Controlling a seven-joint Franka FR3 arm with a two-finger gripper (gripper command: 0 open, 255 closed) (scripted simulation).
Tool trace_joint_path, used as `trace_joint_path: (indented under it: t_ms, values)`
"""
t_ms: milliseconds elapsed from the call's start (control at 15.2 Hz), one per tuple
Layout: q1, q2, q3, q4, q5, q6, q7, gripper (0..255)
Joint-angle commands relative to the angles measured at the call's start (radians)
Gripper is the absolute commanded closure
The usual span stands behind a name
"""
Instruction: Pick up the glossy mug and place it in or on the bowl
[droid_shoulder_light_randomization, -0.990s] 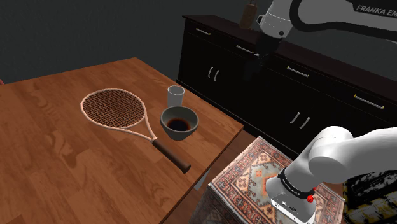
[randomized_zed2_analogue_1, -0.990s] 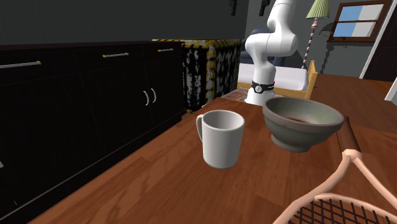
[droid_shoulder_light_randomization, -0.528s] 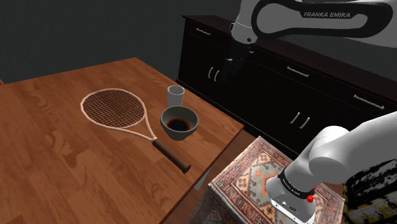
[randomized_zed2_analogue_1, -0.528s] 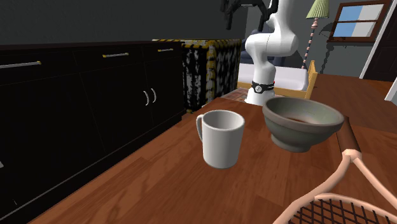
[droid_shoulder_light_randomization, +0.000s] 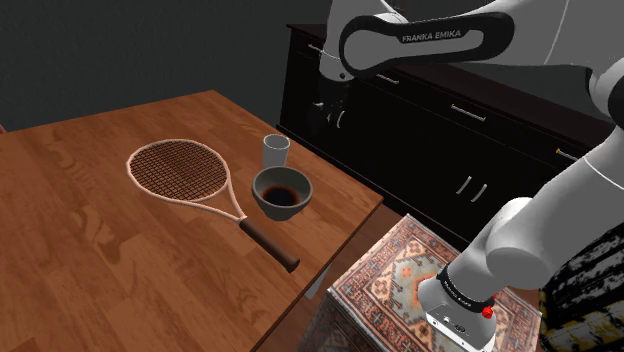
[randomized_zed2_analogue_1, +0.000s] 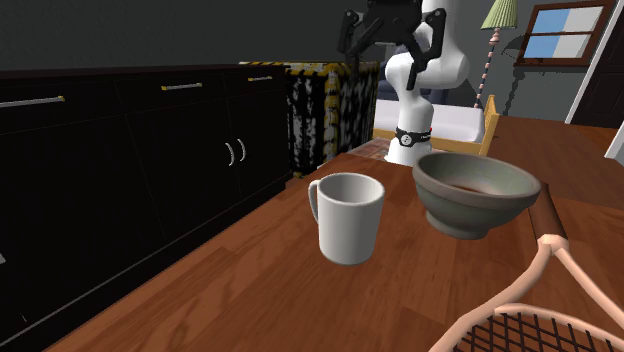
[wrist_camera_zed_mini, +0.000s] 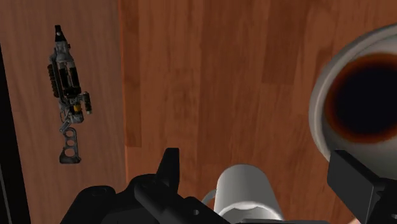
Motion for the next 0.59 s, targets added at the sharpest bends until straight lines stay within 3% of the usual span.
trace_joint_path:
  t_ms: [0,528]
  values:
    - [0.006,0.08,0.009,0.06,-0.01,0.012,0.008,0]
    - [0.046,0.398,0.03,0.335,-0.06,0.021,0.041,0]
